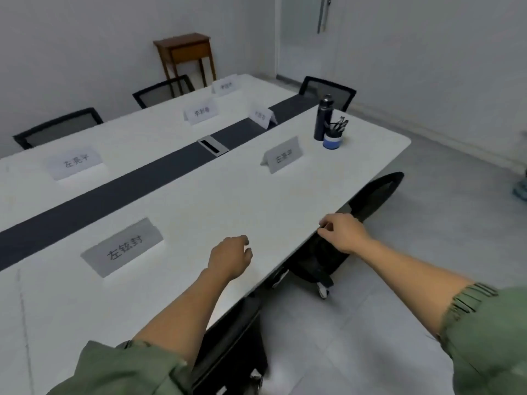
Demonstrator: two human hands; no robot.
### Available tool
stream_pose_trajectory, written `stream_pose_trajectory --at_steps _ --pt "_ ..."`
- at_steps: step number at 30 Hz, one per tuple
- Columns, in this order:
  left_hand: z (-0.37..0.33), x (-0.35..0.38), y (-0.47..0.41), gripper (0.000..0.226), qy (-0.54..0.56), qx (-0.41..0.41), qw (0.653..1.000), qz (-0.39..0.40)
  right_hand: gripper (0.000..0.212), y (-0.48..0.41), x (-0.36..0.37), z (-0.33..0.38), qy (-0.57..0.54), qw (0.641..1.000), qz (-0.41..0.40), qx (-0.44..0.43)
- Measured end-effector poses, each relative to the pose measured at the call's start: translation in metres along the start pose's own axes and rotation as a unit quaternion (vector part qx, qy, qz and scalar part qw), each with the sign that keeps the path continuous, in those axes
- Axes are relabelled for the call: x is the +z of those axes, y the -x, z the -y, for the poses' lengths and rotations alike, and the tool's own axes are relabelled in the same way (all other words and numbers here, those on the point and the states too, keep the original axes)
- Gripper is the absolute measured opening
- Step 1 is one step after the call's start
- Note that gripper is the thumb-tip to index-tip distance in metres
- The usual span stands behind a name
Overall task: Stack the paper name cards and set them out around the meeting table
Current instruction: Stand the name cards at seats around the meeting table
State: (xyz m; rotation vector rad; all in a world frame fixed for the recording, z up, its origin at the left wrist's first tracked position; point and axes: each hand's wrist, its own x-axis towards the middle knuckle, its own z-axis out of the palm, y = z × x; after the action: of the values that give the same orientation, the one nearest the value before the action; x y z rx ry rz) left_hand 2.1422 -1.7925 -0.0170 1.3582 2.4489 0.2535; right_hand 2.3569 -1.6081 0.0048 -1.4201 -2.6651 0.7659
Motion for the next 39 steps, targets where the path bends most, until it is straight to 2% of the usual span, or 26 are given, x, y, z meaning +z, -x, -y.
stream_pose_trajectory --at_steps 6,10,16,24,29,35,39 --pt "-0.183 0.029 0.007 0.030 -0.001 0.142 0.990 0.016 0.028 0.088 -0.085 -0.155 -0.015 0.990 -0.084 0.111" --pt "-0.269 0.039 -0.003 0.026 -0.020 0.216 0.976 0.016 0.028 0.123 -0.128 -0.230 -0.034 0.974 -0.131 0.181" --pt "-0.387 0.057 -0.053 0.027 -0.045 0.285 0.957 0.024 0.025 0.139 -0.169 -0.330 -0.065 0.952 -0.167 0.250" --pt "-0.550 0.095 -0.162 0.036 -0.071 0.356 0.931 0.040 0.029 0.088 -0.246 -0.465 -0.064 0.926 -0.207 0.309" --pt "-0.660 0.089 -0.243 0.036 -0.084 0.384 0.919 0.042 0.031 0.046 -0.313 -0.539 -0.080 0.904 -0.232 0.350" --pt "-0.761 0.109 -0.312 0.035 -0.085 0.404 0.909 0.063 0.031 -0.001 -0.358 -0.620 -0.091 0.896 -0.227 0.372" --pt "-0.827 0.127 -0.366 0.036 -0.095 0.392 0.912 0.072 0.031 -0.050 -0.395 -0.689 -0.085 0.903 -0.218 0.360"
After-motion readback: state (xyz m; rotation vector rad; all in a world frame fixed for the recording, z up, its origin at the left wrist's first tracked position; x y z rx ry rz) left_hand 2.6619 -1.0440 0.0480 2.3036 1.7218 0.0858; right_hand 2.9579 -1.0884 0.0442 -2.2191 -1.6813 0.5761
